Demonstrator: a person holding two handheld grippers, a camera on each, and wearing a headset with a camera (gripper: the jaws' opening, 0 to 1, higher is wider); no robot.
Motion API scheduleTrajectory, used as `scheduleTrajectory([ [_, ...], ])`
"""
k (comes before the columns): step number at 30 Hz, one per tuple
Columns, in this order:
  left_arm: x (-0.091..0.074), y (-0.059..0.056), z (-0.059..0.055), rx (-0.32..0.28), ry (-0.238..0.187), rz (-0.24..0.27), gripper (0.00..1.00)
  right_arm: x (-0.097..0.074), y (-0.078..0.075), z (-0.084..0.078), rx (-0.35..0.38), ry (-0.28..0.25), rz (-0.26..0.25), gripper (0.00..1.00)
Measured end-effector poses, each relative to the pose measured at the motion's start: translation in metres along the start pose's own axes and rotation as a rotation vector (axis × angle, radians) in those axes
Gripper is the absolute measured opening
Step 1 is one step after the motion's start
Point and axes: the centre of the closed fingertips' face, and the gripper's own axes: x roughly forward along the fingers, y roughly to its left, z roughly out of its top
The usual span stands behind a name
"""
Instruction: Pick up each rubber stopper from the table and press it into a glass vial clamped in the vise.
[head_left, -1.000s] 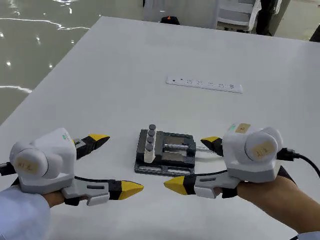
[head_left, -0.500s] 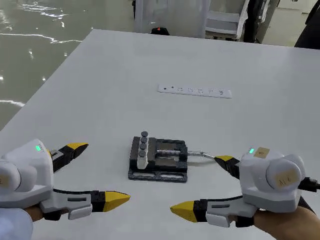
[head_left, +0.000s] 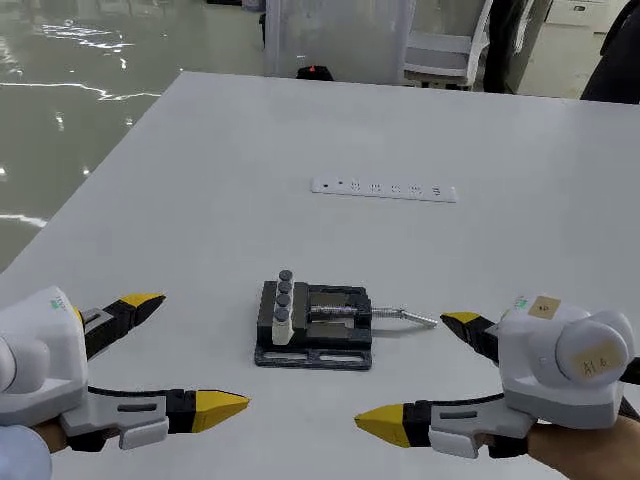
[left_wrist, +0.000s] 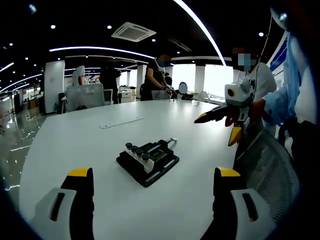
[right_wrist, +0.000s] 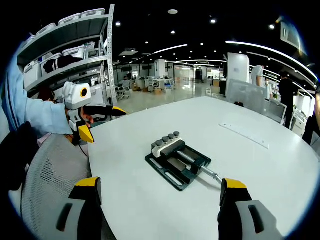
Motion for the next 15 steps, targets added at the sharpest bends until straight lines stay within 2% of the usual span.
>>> scheduleTrajectory([
  [15, -0.0026, -0.0014, -0.0036, -0.006, 0.006, 0.0, 0.99, 0.0004, -0.0013, 0.0007, -0.014, 0.005, 0.006, 0.99],
])
